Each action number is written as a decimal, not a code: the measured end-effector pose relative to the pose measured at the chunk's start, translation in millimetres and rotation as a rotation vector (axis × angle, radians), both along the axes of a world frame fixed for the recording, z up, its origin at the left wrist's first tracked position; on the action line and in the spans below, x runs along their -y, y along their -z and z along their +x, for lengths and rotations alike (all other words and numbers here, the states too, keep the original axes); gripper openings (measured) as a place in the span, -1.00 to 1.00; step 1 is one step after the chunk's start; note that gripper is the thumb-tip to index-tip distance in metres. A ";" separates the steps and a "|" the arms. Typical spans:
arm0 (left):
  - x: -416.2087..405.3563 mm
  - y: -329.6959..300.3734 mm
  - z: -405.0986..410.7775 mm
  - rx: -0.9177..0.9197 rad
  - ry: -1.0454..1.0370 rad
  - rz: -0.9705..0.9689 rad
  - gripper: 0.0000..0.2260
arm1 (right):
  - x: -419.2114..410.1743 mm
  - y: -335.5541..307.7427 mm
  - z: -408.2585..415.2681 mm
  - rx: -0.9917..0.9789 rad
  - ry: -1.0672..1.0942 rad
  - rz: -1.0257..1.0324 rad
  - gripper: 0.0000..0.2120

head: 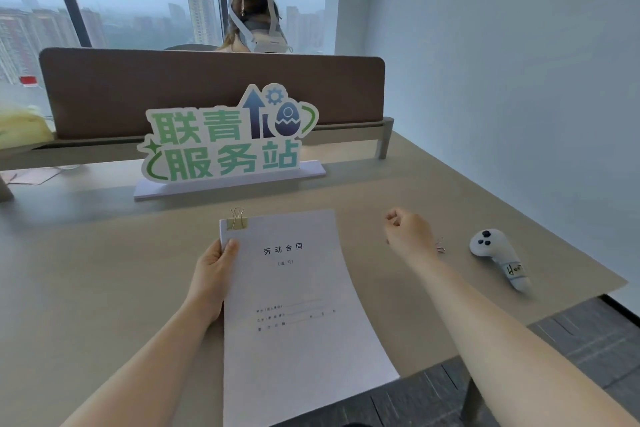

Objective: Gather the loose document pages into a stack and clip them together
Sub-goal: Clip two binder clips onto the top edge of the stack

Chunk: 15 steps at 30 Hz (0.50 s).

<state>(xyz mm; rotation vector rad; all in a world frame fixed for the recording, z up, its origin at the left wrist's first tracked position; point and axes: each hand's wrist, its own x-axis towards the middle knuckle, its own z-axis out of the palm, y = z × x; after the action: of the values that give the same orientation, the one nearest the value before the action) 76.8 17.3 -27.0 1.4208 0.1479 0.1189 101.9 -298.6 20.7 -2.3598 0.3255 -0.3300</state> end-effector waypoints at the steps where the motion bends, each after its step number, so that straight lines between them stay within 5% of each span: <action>1: 0.2 -0.3 0.1 0.003 0.001 0.000 -0.83 | 8.1 2.7 -3.3 -0.013 0.033 0.005 -0.84; 9: 1.8 -2.0 -1.3 0.007 -0.009 0.010 -0.81 | 51.7 21.0 -16.3 -0.087 0.319 0.027 -0.58; 15: 2.1 -1.9 -1.3 0.000 -0.010 0.024 -0.82 | 63.7 29.3 -15.8 -0.131 0.382 0.061 -0.87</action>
<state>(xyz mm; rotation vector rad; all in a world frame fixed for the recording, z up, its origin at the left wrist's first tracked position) 75.4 15.2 -25.2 1.4437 0.1541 0.1296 86.1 -362.4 -8.6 -2.2558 0.8416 -0.3379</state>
